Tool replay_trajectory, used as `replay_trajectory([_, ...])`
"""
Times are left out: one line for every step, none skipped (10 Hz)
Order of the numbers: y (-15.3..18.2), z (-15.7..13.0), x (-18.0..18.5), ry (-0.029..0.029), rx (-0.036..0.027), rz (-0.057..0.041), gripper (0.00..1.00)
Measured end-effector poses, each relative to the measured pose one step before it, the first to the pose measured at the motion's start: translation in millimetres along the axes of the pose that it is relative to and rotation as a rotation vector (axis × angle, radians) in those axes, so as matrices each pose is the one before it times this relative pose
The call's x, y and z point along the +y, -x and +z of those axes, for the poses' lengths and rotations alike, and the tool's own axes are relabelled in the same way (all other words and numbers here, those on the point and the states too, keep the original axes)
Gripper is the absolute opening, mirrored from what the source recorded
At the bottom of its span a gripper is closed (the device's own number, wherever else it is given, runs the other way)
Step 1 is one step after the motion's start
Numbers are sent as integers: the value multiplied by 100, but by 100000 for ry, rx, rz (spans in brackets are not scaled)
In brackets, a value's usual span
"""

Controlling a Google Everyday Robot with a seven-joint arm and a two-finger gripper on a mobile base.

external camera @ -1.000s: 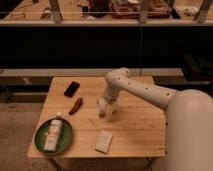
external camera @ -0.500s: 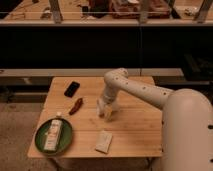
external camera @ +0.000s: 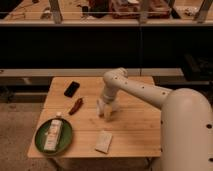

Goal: Pick up the ceramic cup

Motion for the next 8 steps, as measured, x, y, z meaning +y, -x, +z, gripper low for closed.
replay_trajectory([22, 49, -18, 78, 46, -34, 80])
replay_trajectory([-26, 146, 27, 231, 60, 35, 80])
replay_trajectory([-2, 126, 5, 137, 4, 9, 80])
replay_trajectory([-65, 186, 17, 222, 163, 110, 80])
replay_trajectory([-73, 249, 45, 359, 142, 249, 80])
replay_trajectory([-18, 218, -1, 192, 86, 239, 80])
replay_trajectory([23, 342, 86, 462, 176, 245, 80])
replay_trajectory([-50, 164, 62, 170, 74, 254, 80])
